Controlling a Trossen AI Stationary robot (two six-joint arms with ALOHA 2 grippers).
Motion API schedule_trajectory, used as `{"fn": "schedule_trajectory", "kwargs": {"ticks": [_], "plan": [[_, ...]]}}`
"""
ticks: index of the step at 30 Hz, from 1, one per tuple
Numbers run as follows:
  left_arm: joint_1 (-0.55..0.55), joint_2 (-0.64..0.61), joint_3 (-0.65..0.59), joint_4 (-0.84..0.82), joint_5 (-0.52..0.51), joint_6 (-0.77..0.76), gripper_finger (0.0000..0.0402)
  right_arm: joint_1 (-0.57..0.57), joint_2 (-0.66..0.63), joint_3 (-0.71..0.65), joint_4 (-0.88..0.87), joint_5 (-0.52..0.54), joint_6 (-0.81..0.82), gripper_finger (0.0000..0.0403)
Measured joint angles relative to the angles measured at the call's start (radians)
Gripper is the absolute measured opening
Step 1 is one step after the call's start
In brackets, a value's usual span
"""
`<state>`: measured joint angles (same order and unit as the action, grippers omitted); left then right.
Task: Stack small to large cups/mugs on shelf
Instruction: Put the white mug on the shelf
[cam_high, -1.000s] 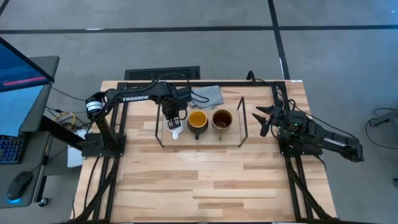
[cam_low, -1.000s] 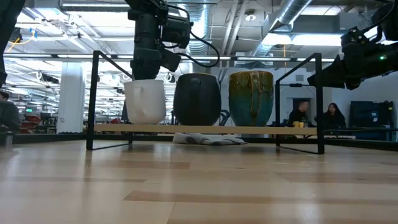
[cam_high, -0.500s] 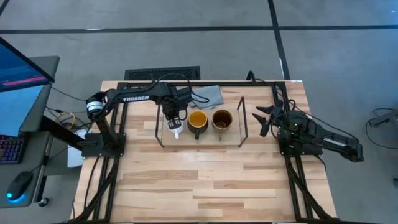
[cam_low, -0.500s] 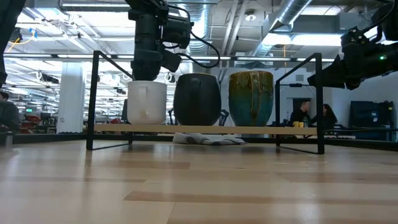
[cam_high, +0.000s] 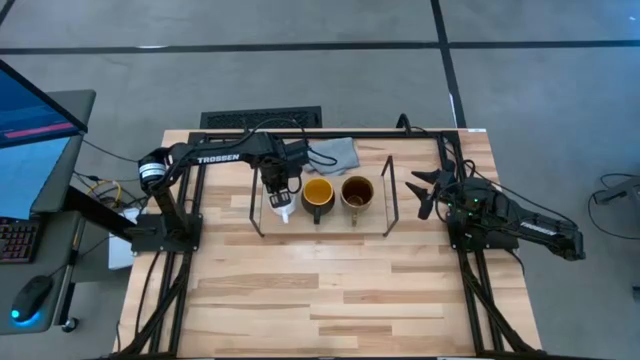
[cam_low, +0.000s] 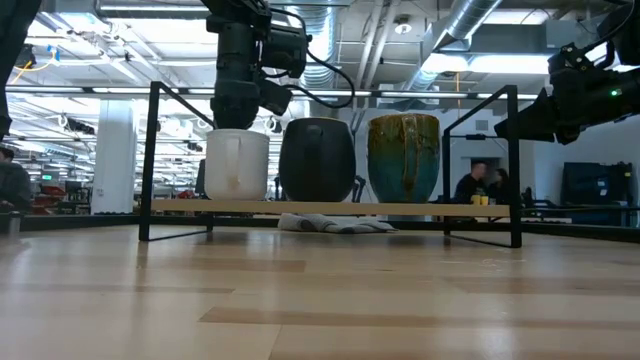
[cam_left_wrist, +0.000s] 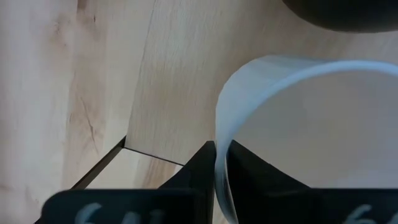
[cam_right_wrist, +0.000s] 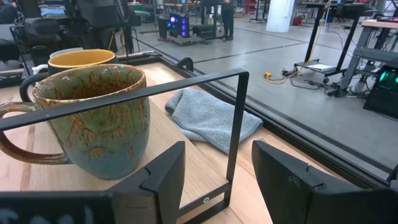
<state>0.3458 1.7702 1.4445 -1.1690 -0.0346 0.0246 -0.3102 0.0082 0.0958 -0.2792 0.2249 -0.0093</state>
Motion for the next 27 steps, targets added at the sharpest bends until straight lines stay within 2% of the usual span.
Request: {"fn": "schedule_trajectory", "kwargs": {"ticks": [5,14,20,27], "plan": [[0.0,0.0,0.0,0.019,0.004,0.044,0.0029,0.0,0.0,0.0,0.0,0.0,0.0,0.021],[0.0,0.002,-0.001,0.075,0.092,0.102,0.0029,0.0,0.0,0.0,0.0,0.0,0.0,0.021],[0.0,0.002,-0.001,0.069,0.078,0.102,0.0029,0.0,0.0,0.0,0.0,0.0,-0.001,0.021],[0.004,0.001,-0.001,0.056,-0.024,0.1,0.0036,0.0,0.0,0.0,0.0,0.0,0.0,0.021]]}}
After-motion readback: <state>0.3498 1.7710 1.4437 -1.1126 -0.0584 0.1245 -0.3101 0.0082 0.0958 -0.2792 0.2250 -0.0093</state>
